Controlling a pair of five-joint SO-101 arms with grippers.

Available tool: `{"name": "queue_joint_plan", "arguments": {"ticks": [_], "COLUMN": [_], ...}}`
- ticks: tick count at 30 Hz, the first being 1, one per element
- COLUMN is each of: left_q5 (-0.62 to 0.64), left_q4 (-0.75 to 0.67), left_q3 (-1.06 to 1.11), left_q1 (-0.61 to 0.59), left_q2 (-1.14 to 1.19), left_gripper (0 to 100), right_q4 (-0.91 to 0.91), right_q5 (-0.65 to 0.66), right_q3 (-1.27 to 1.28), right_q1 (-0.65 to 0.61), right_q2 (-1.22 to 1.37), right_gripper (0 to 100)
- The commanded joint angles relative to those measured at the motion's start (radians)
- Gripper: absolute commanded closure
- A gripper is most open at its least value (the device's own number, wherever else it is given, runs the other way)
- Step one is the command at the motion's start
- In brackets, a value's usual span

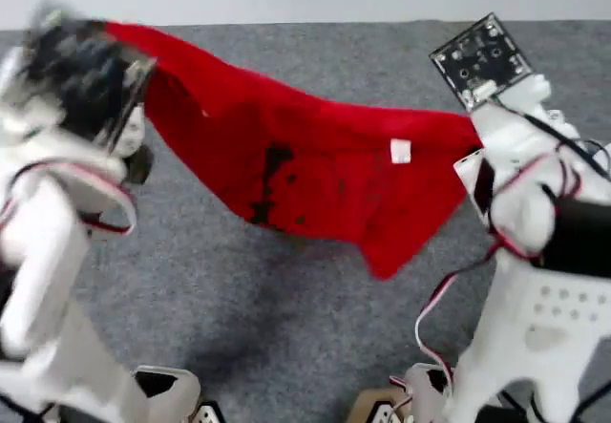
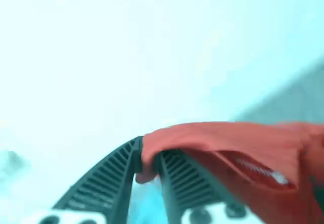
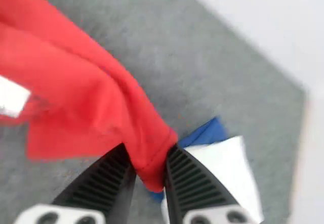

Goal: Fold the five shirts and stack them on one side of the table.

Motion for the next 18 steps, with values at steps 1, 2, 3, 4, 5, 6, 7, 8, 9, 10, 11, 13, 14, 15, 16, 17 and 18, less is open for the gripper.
{"name": "queue_joint_plan", "arguments": {"ticks": [1, 2, 3, 4, 5, 6, 7, 8, 9, 10, 11, 13, 14, 15, 16, 17, 18], "left_q5": [0.011, 0.011, 0.008, 0.008, 0.006, 0.006, 0.006, 0.006, 0.005, 0.005, 0.005, 0.005, 0.005, 0.005, 0.003, 0.003, 0.003], "left_q4": [-0.077, -0.078, -0.08, -0.08, -0.08, -0.08, -0.081, -0.084, -0.084, -0.084, -0.084, -0.08, -0.078, -0.078, -0.078, -0.078, -0.078], "left_q3": [-0.113, -0.137, -0.16, -0.182, -0.205, -0.229, -0.252, -0.277, -0.302, -0.323, -0.344, -0.38, -0.397, -0.414, -0.429, -0.446, -0.461], "left_q1": [-0.003, -0.005, -0.006, -0.008, -0.008, -0.009, -0.009, -0.009, -0.009, -0.009, -0.009, -0.009, -0.009, -0.011, -0.011, -0.011, -0.011], "left_q2": [-0.023, -0.023, -0.023, -0.023, -0.023, -0.023, -0.023, -0.023, -0.023, -0.023, -0.023, -0.023, -0.023, -0.023, -0.023, -0.023, -0.023], "left_gripper": [100, 100, 100, 100, 100, 100, 100, 100, 100, 100, 100, 100, 100, 100, 100, 100, 100], "right_q4": [-0.054, -0.064, -0.073, -0.087, -0.099, -0.11, -0.116, -0.119, -0.117, -0.114, -0.11, -0.11, -0.11, -0.11, -0.108, -0.108, -0.108], "right_q5": [0.028, 0.031, 0.031, 0.031, 0.031, 0.031, 0.031, 0.031, 0.032, 0.032, 0.032, 0.034, 0.034, 0.034, 0.034, 0.034, 0.038], "right_q3": [-0.014, -0.014, -0.014, -0.014, -0.014, -0.014, -0.014, -0.014, -0.014, -0.014, -0.014, -0.014, -0.014, -0.014, -0.014, -0.014, -0.014], "right_q1": [0.015, 0.019, 0.031, 0.045, 0.058, 0.074, 0.091, 0.102, 0.107, 0.11, 0.11, 0.11, 0.11, 0.11, 0.11, 0.111, 0.111], "right_q2": [-0.082, -0.096, -0.111, -0.124, -0.136, -0.151, -0.168, -0.185, -0.203, -0.222, -0.24, -0.277, -0.294, -0.308, -0.321, -0.335, -0.348], "right_gripper": [98.8, 98.8, 98.8, 98.8, 98.8, 98.8, 98.8, 98.8, 98.8, 98.8, 98.8, 98.8, 98.8, 98.8, 98.8, 98.8, 98.8]}}
